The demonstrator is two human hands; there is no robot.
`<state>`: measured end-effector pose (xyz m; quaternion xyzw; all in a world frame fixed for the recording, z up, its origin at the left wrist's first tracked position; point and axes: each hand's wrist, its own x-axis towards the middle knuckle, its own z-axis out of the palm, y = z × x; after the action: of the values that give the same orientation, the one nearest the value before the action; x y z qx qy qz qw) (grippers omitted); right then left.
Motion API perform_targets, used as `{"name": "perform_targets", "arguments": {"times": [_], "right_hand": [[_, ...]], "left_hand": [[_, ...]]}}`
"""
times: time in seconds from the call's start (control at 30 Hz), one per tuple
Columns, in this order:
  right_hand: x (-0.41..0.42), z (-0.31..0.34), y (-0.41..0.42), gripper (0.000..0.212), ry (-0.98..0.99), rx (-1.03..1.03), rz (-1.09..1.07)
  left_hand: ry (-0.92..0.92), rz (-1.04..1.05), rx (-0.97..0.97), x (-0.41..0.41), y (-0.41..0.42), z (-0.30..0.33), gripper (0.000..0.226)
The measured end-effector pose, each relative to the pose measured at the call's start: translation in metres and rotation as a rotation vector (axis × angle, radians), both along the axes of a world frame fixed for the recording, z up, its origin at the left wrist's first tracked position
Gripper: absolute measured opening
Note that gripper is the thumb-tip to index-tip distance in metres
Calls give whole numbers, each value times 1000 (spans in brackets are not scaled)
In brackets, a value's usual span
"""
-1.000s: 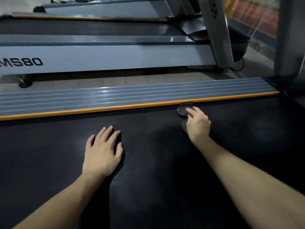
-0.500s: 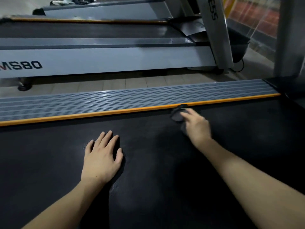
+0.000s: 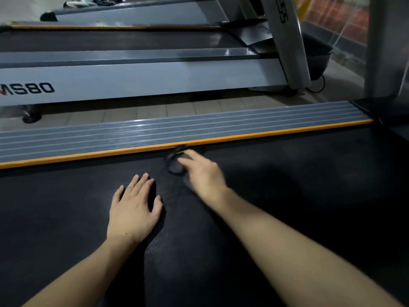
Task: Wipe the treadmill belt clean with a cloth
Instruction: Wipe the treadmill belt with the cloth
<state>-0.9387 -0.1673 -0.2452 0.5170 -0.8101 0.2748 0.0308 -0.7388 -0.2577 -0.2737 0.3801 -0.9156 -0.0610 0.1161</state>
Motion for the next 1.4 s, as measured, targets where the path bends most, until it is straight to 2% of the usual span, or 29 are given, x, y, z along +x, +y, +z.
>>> {"name": "perform_targets", "arguments": {"times": [0.07,0.17,0.27,0.4,0.5,0.57,0.63,0.73,0.83,0.93,1.07,1.17,1.23,1.3,1.4], "right_hand": [[-58,-6,40,42,95,6,-164],[-128,4,100,41,27,61,-525],[-113,10,87,32,1,84,-672],[-8,7,7,18,-81,23,-460],[44,6,-22,30,-61,68,-138],[23,8,-6,37,-27,37,-36],[-25,5,30,39,55,22,-121],[-106,9,98,41,50,36,-461],[-117,11,121,35,7,110,-693],[-53,9,79,28,38,31,-637],[47,6,20,27,-12,3,-209],[38,6,34,33,-18,-30,-73],[-3,0,66,42,65,-8,-125],[-55,-2,107,51,138,-1,-295],[-98,-1,146,39,96,65,-586]], "left_hand": [[8,-2,6,-1,0,0,64],[17,-1,9,-4,-1,-1,62],[23,-9,16,-5,0,1,60],[35,-9,24,-4,1,2,59],[46,-8,15,-2,0,2,61],[40,-18,18,-1,0,1,62],[49,-14,19,0,0,1,62],[46,-15,13,-1,0,2,63],[48,-22,12,-3,1,2,62],[46,-20,12,-2,1,2,60],[45,-22,26,-2,-1,1,51],[32,-24,31,-1,0,2,51],[37,-23,29,-1,-1,3,51],[42,-22,25,-2,0,3,51],[52,-20,16,-3,0,2,52]]}}
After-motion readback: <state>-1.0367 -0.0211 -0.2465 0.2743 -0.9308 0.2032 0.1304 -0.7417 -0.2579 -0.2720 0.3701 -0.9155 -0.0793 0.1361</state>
